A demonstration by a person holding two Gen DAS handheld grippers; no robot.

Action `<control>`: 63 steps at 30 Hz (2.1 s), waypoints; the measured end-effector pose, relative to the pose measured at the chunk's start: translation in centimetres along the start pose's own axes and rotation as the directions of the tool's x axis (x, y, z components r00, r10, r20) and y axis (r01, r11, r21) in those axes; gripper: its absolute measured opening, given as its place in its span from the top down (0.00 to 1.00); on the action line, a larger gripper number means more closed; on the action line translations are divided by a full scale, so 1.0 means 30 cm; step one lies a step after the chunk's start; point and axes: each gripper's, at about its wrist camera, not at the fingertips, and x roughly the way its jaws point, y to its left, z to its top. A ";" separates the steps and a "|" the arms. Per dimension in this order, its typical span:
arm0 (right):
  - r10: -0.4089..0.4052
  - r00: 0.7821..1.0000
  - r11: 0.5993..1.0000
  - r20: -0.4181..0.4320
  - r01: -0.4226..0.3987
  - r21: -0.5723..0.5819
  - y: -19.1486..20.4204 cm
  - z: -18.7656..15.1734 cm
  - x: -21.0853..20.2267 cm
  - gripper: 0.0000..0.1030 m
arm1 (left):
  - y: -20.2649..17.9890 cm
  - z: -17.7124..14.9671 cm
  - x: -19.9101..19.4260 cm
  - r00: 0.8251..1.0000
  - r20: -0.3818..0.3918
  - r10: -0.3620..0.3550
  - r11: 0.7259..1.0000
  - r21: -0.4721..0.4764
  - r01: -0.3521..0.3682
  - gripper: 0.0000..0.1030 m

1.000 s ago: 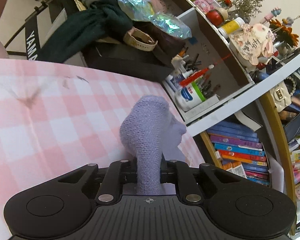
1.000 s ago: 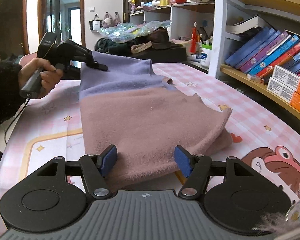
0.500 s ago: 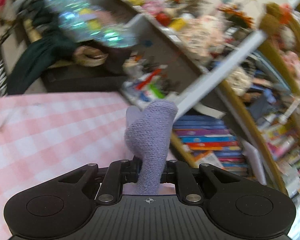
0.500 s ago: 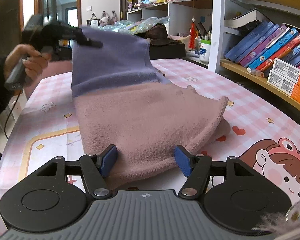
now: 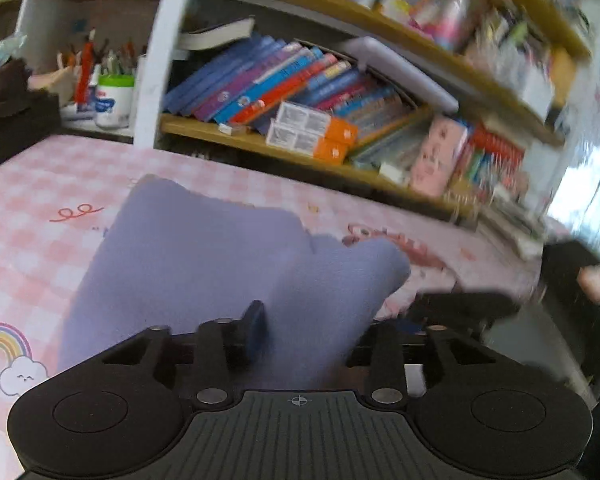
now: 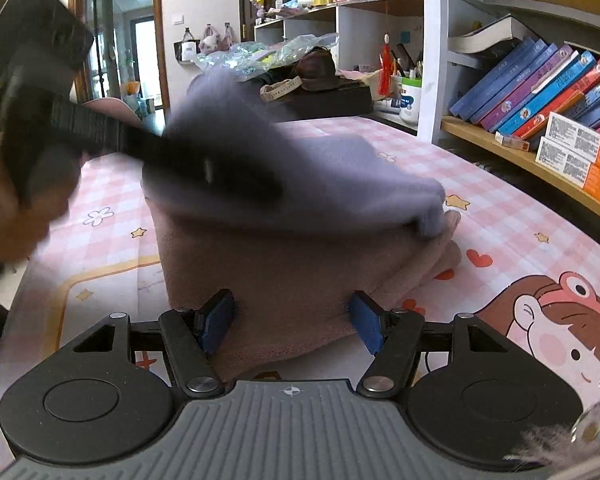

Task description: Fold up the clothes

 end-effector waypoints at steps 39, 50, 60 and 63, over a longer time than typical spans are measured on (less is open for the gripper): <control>0.013 0.970 0.602 0.242 -0.201 0.772 -0.185 0.028 -0.033 0.34 | 0.067 0.016 -0.206 0.930 0.107 -0.351 0.930 0.160 0.332 0.31; -0.168 0.969 0.528 0.180 -0.066 0.847 -0.216 0.046 -0.053 0.48 | 0.053 -0.100 -0.078 0.961 -0.072 -0.268 0.938 0.207 0.277 0.84; -0.300 0.954 0.754 0.019 0.225 0.617 -0.103 0.190 0.070 0.82 | 0.051 -0.090 -0.060 0.960 -0.081 -0.269 0.929 0.242 0.281 0.81; -0.354 0.928 0.888 0.120 0.292 0.356 0.033 0.240 0.049 0.83 | 0.063 -0.088 -0.057 0.958 -0.077 -0.275 0.928 0.238 0.286 0.79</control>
